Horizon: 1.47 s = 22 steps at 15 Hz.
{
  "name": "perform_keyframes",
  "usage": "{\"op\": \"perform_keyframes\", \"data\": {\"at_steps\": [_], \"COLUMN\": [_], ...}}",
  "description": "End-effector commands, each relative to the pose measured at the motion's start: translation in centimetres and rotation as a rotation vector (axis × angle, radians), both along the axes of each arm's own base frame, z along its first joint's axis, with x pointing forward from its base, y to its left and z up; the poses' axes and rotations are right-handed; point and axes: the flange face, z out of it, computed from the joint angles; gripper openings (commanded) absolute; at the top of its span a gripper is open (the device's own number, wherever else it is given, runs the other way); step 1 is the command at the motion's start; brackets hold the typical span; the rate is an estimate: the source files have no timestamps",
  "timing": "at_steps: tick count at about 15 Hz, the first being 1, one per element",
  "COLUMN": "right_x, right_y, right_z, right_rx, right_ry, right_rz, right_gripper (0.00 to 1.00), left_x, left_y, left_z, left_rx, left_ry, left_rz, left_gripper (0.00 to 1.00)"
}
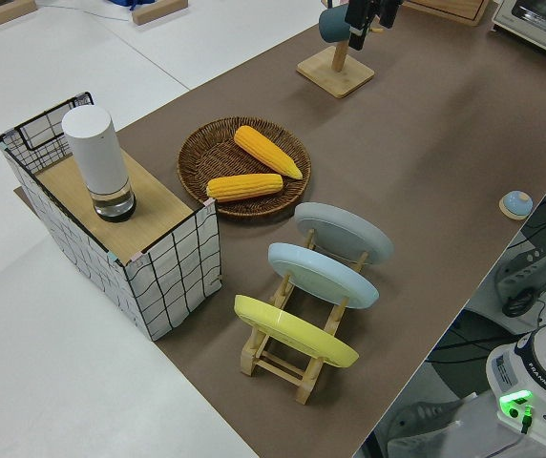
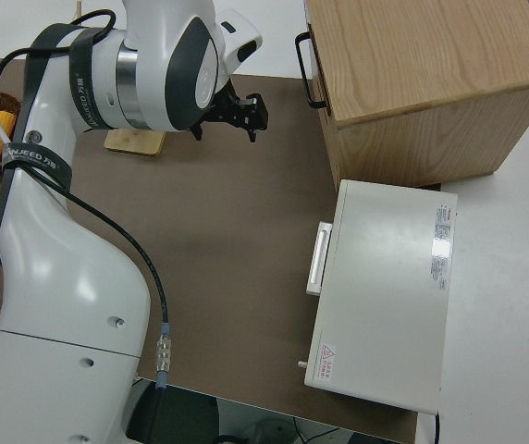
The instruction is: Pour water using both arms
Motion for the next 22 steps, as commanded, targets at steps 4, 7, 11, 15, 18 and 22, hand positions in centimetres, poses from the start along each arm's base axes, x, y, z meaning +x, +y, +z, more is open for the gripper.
{"op": "perform_keyframes", "data": {"at_steps": [4, 7, 11, 15, 18, 22], "right_x": [-0.5, -0.5, -0.6, -0.2, 0.2, 1.0], "right_y": [-0.4, -0.4, -0.1, 1.3, 3.8, 7.3], "right_z": [0.8, 1.1, 1.3, 1.4, 1.6, 1.8], "right_rx": [-0.005, -0.006, 0.001, 0.006, -0.003, -0.006], "right_ry": [-0.013, -0.015, -0.018, -0.062, -0.121, -0.224], "right_rz": [0.012, 0.016, 0.024, 0.070, 0.180, 0.324], "right_gripper": [0.983, 0.983, 0.983, 0.983, 0.983, 0.983], "left_x": [-0.5, -0.4, -0.2, 0.1, 0.1, 0.2], "left_y": [-0.1, 0.0, 0.7, 2.5, 4.7, 9.6], "left_z": [0.3, 0.2, 0.0, -0.4, -0.4, -0.5], "left_rx": [0.019, 0.020, 0.023, 0.059, 0.056, 0.052], "left_ry": [0.006, 0.007, 0.010, 0.019, 0.019, 0.012], "left_rz": [-0.007, -0.009, -0.004, -0.051, -0.046, -0.059], "left_gripper": [1.00, 1.00, 1.00, 1.00, 1.00, 1.00]}}
